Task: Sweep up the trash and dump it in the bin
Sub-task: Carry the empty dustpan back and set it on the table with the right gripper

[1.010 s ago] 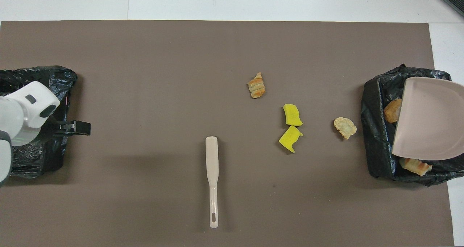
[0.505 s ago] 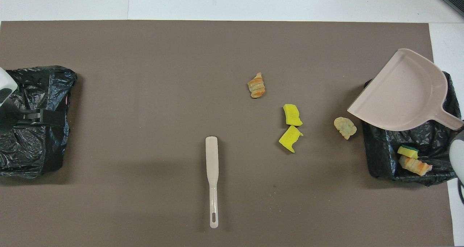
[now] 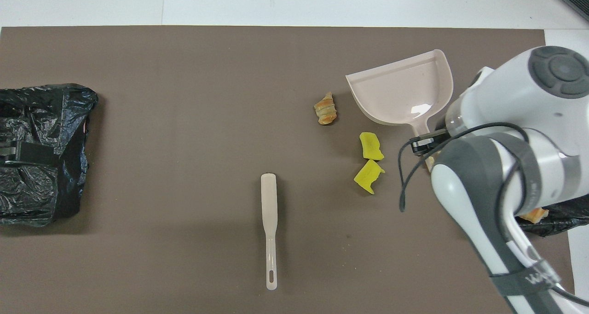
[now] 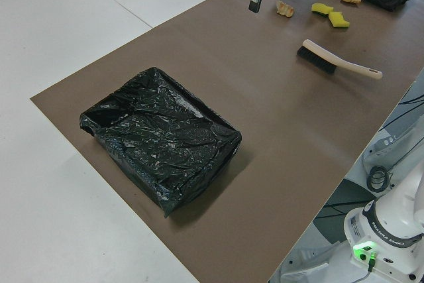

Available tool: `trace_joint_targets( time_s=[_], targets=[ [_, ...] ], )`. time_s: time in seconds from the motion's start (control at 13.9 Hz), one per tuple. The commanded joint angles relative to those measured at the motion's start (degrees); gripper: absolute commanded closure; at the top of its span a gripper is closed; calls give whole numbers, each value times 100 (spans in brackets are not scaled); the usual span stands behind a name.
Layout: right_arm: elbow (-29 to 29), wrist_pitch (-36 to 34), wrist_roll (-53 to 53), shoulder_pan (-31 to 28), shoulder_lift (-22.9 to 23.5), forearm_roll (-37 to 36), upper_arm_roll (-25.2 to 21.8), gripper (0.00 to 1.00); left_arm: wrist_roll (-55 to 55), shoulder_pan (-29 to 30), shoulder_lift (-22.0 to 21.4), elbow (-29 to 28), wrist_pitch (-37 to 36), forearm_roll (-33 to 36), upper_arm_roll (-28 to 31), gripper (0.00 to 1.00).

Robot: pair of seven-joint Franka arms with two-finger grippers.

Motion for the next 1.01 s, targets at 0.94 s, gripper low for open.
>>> trace_joint_targets(
  time_s=[0.94],
  targets=[
    [2996,697,2801,1839,2785,436,39,100,10,66,-34,64,-114,88,-28,0]
  ],
)
